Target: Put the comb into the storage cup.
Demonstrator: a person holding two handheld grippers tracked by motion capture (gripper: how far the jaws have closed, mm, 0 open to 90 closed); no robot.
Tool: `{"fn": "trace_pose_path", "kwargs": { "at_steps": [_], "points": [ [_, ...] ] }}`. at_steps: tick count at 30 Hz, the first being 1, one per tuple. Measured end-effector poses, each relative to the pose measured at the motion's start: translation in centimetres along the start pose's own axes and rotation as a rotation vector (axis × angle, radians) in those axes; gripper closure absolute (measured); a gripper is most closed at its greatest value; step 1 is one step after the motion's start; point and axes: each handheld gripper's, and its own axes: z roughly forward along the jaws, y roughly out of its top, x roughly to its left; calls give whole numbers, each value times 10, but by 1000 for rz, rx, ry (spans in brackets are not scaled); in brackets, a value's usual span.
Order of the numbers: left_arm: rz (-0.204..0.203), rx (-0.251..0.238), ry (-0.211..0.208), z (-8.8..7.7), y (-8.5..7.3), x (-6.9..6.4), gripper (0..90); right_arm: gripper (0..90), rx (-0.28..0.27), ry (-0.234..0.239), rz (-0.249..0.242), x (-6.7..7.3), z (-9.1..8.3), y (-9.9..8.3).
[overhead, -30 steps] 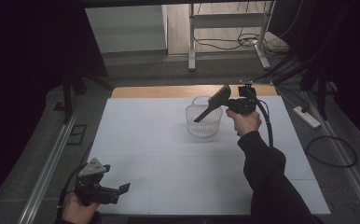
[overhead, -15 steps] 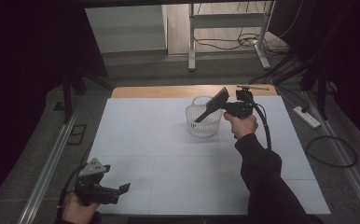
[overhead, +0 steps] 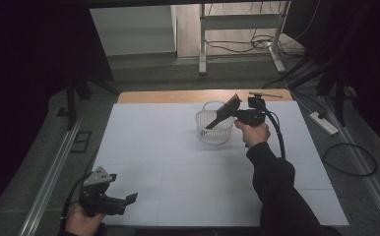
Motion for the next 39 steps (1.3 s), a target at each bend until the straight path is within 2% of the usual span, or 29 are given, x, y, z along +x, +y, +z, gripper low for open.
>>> {"fn": "trace_pose_path", "kwargs": {
  "at_steps": [9, 13, 20, 27, 39],
  "points": [
    [1, 3, 0, 0, 0, 0, 7, 814, -5, -14, 19, -6, 0, -2],
    [1, 4, 0, 1, 0, 0, 7, 788, 1, -56, -4, -8, 0, -3],
    [0, 4, -2, 1, 0, 0, 7, 756, 7, -90, -21, -11, 1, -4],
    [0, 5, -2, 1, 0, 0, 7, 721, 13, -131, -69, -10, 2, -5],
    [-2, 7, -3, 1, 0, 0, 7, 659, 19, -194, -121, -10, 2, -5]
  ]
}}
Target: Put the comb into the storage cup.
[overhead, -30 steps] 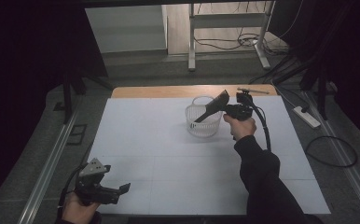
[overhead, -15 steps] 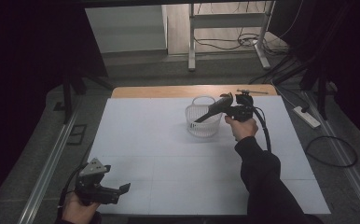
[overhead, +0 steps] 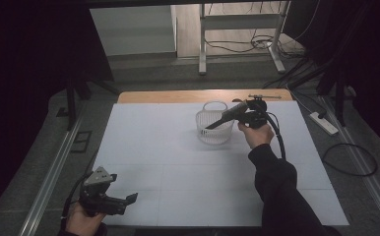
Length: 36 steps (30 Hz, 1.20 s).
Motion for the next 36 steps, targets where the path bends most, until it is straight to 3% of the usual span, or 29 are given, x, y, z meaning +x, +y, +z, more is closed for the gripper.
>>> {"fn": "trace_pose_path", "kwargs": {
  "at_steps": [7, 22, 31, 36],
  "points": [
    [0, 1, 0, 0, 0, 0, 7, 621, 0, -35, -28, 0, 1, -1],
    [0, 2, -1, 0, 0, 0, 7, 555, 8, -57, -33, -4, 2, -4],
    [-1, 2, 0, 0, 0, 0, 7, 446, 2, -66, -56, -3, 1, -4],
    [-1, 2, 0, 0, 0, 0, 7, 337, 22, -69, -83, 1, 3, -6]
  ]
}}
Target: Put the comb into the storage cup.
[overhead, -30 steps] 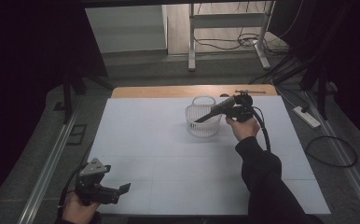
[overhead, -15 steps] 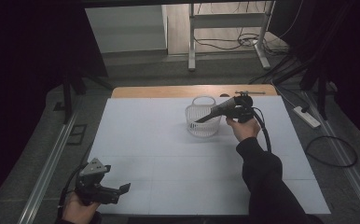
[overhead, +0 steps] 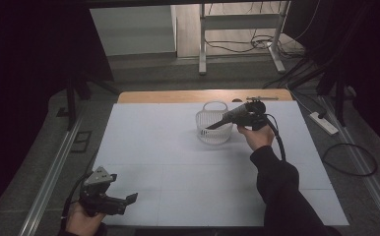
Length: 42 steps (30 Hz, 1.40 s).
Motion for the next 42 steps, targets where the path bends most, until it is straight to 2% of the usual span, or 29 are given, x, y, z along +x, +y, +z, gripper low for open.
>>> {"fn": "trace_pose_path", "kwargs": {
  "at_steps": [8, 11, 14, 16, 20, 26, 31, 37, 42],
  "points": [
    [0, 0, 0, 0, 0, 0, 7, 187, 29, -2, -30, 2, -1, 0],
    [0, 1, 1, 0, 0, 0, 7, 155, 39, -3, -58, 1, -2, 0],
    [0, 0, 0, 0, 0, 0, 7, 118, 51, 13, -66, 1, -4, -1],
    [0, 1, 0, 0, 0, 0, 7, 93, 66, 45, -76, 0, -6, -1],
    [-1, 1, -1, 0, 0, 0, 7, 37, 74, 64, -117, 2, -9, -2],
    [0, 1, -1, 0, 0, 0, 7, 0, 70, 57, -170, 5, -11, -4],
    [2, -1, -3, 0, 0, 0, 6, 0, 57, 48, -194, 5, -12, -10],
    [8, -1, -6, 0, 0, 0, 6, 0, 40, 58, -189, 2, -15, -13],
    [7, -5, -8, -1, 0, 0, 5, 0, 38, 56, -208, 3, -18, -15]
  ]
}}
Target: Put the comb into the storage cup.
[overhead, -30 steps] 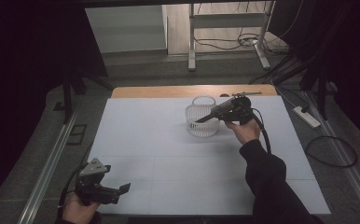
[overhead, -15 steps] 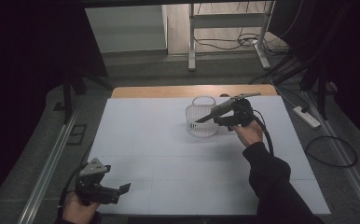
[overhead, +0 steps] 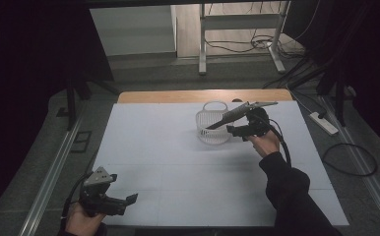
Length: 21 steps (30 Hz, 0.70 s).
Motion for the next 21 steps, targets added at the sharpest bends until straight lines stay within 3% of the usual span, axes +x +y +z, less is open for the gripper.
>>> {"fn": "trace_pose_path", "kwargs": {
  "at_steps": [21],
  "points": [
    [-7, -12, -7, -1, 0, 1, 3, 0, 15, 15, -42, 5, -13, -12]
  ]
}}
